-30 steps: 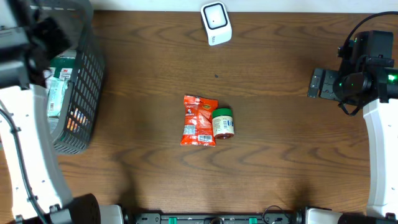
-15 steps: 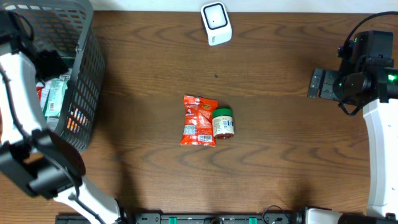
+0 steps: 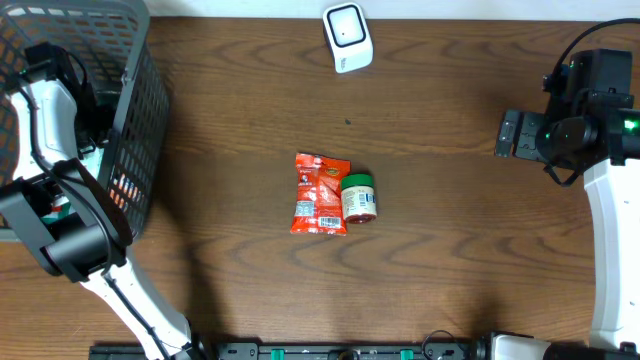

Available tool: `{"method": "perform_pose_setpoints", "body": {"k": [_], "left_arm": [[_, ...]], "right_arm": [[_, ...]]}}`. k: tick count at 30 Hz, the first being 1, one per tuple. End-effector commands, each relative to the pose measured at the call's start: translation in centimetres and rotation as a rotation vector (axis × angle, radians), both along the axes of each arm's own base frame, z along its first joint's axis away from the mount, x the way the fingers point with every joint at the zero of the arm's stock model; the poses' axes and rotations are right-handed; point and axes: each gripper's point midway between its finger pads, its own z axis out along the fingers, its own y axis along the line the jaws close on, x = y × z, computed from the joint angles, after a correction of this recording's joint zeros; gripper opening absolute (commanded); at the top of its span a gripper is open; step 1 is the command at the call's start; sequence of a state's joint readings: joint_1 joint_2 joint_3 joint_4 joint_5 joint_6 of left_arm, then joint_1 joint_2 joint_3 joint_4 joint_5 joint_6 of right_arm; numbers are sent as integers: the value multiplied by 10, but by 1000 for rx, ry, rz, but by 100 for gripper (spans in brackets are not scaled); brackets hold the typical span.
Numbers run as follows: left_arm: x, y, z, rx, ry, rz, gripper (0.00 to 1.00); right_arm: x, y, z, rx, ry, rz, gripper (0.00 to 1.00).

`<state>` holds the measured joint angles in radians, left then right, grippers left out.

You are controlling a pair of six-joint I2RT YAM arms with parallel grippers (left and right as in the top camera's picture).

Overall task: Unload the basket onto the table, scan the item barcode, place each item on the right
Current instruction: 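Grasp the pale green wipes packet in the basket with the left gripper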

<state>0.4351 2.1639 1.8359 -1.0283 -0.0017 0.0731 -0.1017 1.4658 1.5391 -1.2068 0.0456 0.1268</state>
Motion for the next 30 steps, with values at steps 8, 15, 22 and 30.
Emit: {"method": "perform_pose_setpoints", "body": {"k": [8, 15, 22, 30], "left_arm": [[-2, -1, -36, -32, 58, -11, 97], [1, 1, -37, -27, 48, -9, 87], [8, 5, -26, -10, 12, -12, 88], [11, 6, 0, 16, -38, -25, 88]], "right_arm": [[1, -2, 4, -3, -13, -20, 99], [1, -2, 4, -3, -13, -20, 99], [1, -2, 4, -3, -13, -20, 99], [1, -2, 4, -3, -13, -19, 99]]}}
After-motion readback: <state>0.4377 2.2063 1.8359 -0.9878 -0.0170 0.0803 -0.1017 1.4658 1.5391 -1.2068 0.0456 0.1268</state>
